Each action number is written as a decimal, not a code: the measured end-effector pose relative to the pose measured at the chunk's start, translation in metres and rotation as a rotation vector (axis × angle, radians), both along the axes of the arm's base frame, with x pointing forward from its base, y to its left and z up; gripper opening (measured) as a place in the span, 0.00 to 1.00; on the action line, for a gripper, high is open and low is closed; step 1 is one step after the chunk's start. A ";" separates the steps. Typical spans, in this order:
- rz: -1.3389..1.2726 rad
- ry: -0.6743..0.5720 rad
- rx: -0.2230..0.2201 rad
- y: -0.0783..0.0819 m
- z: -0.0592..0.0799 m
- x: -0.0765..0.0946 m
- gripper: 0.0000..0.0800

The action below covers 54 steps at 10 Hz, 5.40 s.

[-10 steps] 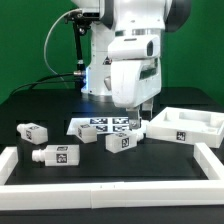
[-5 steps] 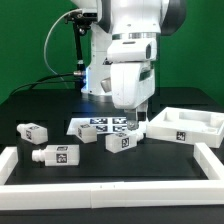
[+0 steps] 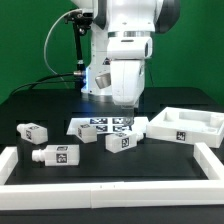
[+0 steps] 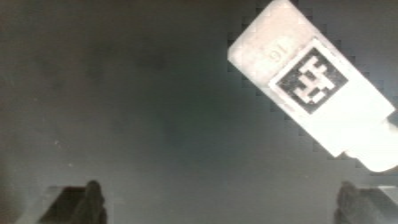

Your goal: Assemble one leg

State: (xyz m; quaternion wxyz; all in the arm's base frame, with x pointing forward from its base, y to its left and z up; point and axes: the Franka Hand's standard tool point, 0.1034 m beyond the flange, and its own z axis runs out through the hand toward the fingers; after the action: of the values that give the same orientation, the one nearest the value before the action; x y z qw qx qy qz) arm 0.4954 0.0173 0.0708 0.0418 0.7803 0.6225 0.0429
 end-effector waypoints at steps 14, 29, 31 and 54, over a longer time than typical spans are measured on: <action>0.319 0.089 -0.073 -0.024 -0.063 -0.037 0.81; 0.439 0.107 -0.077 -0.040 -0.026 -0.099 0.35; 0.630 0.149 -0.066 -0.030 -0.043 -0.111 0.35; -0.238 0.125 -0.007 0.053 0.009 -0.057 0.81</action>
Offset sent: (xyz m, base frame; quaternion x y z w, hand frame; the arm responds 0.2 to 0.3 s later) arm -0.0286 -0.0256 -0.0086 -0.0035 -0.0886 -0.3012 0.9494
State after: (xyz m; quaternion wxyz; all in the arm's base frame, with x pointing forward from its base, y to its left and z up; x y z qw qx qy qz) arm 0.4383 0.0706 0.0793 0.0106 0.8495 0.5273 -0.0135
